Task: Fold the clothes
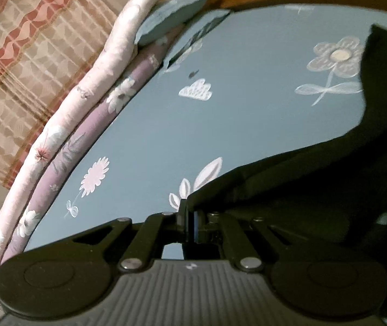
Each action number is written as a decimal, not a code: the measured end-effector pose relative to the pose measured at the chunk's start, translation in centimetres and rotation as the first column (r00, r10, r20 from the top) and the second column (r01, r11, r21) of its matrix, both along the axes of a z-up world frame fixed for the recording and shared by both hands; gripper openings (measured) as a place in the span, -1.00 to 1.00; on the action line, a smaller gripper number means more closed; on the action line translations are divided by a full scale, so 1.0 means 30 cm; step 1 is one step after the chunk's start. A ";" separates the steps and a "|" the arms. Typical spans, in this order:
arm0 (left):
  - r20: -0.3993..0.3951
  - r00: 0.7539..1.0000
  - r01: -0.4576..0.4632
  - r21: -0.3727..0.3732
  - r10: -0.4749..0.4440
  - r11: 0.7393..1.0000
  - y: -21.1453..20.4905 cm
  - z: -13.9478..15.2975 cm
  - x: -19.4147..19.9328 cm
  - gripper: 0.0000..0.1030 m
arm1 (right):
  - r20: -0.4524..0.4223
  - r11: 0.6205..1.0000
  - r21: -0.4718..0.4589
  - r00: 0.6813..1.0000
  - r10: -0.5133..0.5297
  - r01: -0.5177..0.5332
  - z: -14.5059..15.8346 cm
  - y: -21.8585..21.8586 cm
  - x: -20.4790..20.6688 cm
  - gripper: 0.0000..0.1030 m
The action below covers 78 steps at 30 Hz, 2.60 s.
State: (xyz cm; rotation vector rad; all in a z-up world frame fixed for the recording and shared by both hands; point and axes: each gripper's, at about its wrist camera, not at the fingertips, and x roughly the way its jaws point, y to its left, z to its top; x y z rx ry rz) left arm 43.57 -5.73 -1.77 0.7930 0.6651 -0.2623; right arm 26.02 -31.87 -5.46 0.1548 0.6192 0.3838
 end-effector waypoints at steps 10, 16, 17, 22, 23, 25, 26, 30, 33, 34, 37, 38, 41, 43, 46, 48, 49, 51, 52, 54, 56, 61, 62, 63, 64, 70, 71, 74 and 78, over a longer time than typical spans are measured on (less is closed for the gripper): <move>0.024 0.994 -0.111 0.025 0.111 0.993 -0.070 -0.102 0.286 -0.95 | -0.011 0.996 0.004 0.996 -0.088 0.088 -0.020 -0.049 0.022 0.81; 0.059 0.983 -0.176 -0.005 0.176 0.984 -0.088 -0.098 0.438 -0.94 | -0.002 0.994 -0.004 0.994 -0.106 0.106 -0.021 -0.056 0.010 0.81; 0.058 0.982 -0.179 -0.008 0.180 0.984 -0.097 -0.100 0.461 -0.93 | -0.001 0.994 -0.003 0.994 -0.107 0.107 -0.022 -0.058 0.008 0.81; 0.063 0.982 -0.180 0.013 0.179 0.983 -0.163 -0.142 0.567 -0.90 | -0.010 0.994 -0.007 0.994 -0.111 0.111 -0.029 -0.059 -0.002 0.81; 0.050 0.982 -0.181 0.006 0.181 0.983 -0.171 -0.156 0.584 -0.90 | -0.012 0.994 -0.008 0.994 -0.111 0.111 -0.031 -0.059 -0.001 0.81; 0.020 0.982 -0.187 0.002 0.187 0.982 -0.181 -0.190 0.613 -0.88 | -0.016 0.994 -0.011 0.994 -0.111 0.111 -0.035 -0.060 0.000 0.81; 0.006 0.982 -0.189 0.004 0.189 0.982 -0.184 -0.209 0.625 -0.85 | -0.018 0.994 -0.012 0.994 -0.112 0.111 -0.036 -0.061 -0.001 0.81; -0.034 0.984 -0.175 0.001 0.175 0.985 -0.169 -0.243 0.620 -0.77 | -0.021 0.994 -0.006 0.994 -0.107 0.107 -0.037 -0.060 0.001 0.81; -0.071 0.984 -0.164 -0.014 0.163 0.986 -0.150 -0.231 0.594 -0.75 | -0.023 0.995 -0.001 0.994 -0.104 0.104 -0.038 -0.059 0.002 0.81; -0.077 0.983 -0.167 -0.021 0.165 0.986 -0.143 -0.220 0.585 -0.74 | -0.024 0.995 0.000 0.994 -0.103 0.103 -0.038 -0.059 0.002 0.81; -0.098 0.983 -0.160 -0.055 0.154 0.986 -0.112 -0.171 0.529 -0.60 | -0.019 0.995 0.010 0.995 -0.097 0.097 -0.034 -0.060 0.003 0.81; -0.103 0.983 -0.159 -0.062 0.152 0.985 -0.102 -0.155 0.508 -0.56 | -0.017 0.995 0.014 0.995 -0.096 0.096 -0.031 -0.060 0.002 0.81; -0.106 0.985 -0.145 -0.073 0.137 0.987 -0.073 -0.104 0.425 -0.53 | -0.016 0.995 0.023 0.996 -0.092 0.092 -0.030 -0.062 0.001 0.81; -0.109 0.985 -0.145 -0.090 0.135 0.985 -0.045 -0.074 0.368 -0.53 | -0.021 0.995 0.032 0.996 -0.090 0.091 -0.033 -0.065 0.003 0.81; -0.132 0.978 -0.176 -0.128 0.159 0.976 0.010 -0.044 0.285 -0.53 | -0.026 0.995 0.040 0.995 -0.094 0.095 -0.037 -0.068 0.004 0.81; -0.159 0.969 -0.214 -0.165 0.188 0.963 0.061 -0.038 0.229 -0.53 | -0.024 0.994 0.046 0.995 -0.097 0.098 -0.036 -0.070 0.002 0.81; -0.174 0.963 -0.236 -0.183 0.205 0.954 0.089 -0.037 0.202 -0.52 | -0.021 0.993 0.053 0.995 -0.100 0.101 -0.035 -0.072 0.001 0.81; -0.206 0.947 -0.292 -0.225 0.248 0.929 0.155 -0.045 0.145 -0.53 | -0.021 0.993 0.068 0.995 -0.096 0.097 -0.034 -0.074 0.000 0.81; -0.226 0.937 -0.319 -0.249 0.265 0.914 0.186 -0.052 0.114 -0.53 | -0.021 0.992 0.076 0.995 -0.095 0.096 -0.035 -0.075 -0.001 0.81; -0.272 0.917 -0.371 -0.303 0.293 0.878 0.254 -0.069 0.047 -0.52 | -0.018 0.991 0.095 0.996 -0.090 0.091 -0.032 -0.076 -0.004 0.81; -0.313 0.898 -0.413 -0.352 0.310 0.840 0.314 -0.086 -0.015 -0.52 | -0.016 0.990 0.115 0.996 -0.082 0.084 -0.030 -0.076 -0.005 0.81; -0.353 0.870 -0.482 -0.453 0.345 0.750 0.422 -0.132 -0.134 -0.35 | -0.008 0.986 0.150 0.997 -0.075 0.075 -0.028 -0.075 -0.007 0.81; -0.363 0.864 -0.494 -0.471 0.349 0.731 0.436 -0.147 -0.148 -0.32 | -0.005 0.985 0.153 0.997 -0.074 0.074 -0.028 -0.075 -0.008 0.81; -0.373 0.858 -0.505 -0.487 0.354 0.712 0.449 -0.162 -0.163 -0.32 | -0.001 0.985 0.155 0.997 -0.074 0.073 -0.027 -0.074 -0.009 0.81; -0.382 0.852 -0.516 -0.503 0.357 0.693 0.462 -0.177 -0.177 -0.32 | 0.002 0.985 0.158 0.997 -0.073 0.072 -0.027 -0.074 -0.010 0.81; -0.406 0.843 -0.535 -0.569 0.353 0.625 0.495 -0.265 -0.238 -0.07 | -0.003 0.984 0.162 0.997 -0.076 0.076 -0.035 -0.074 -0.003 0.81; -0.388 0.848 -0.528 -0.576 0.360 0.624 0.492 -0.277 -0.245 -0.03 | -0.004 0.984 0.159 0.997 -0.079 0.079 -0.037 -0.073 -0.003 0.81; -0.345 0.854 -0.520 -0.602 0.389 0.606 0.476 -0.303 -0.261 0.11 | -0.007 0.985 0.153 0.996 -0.084 0.084 -0.041 -0.071 -0.001 0.81; -0.265 0.860 -0.506 -0.552 0.436 0.662 0.397 -0.318 -0.274 0.12 | -0.006 0.989 0.127 0.997 -0.082 0.082 -0.045 -0.057 0.002 0.81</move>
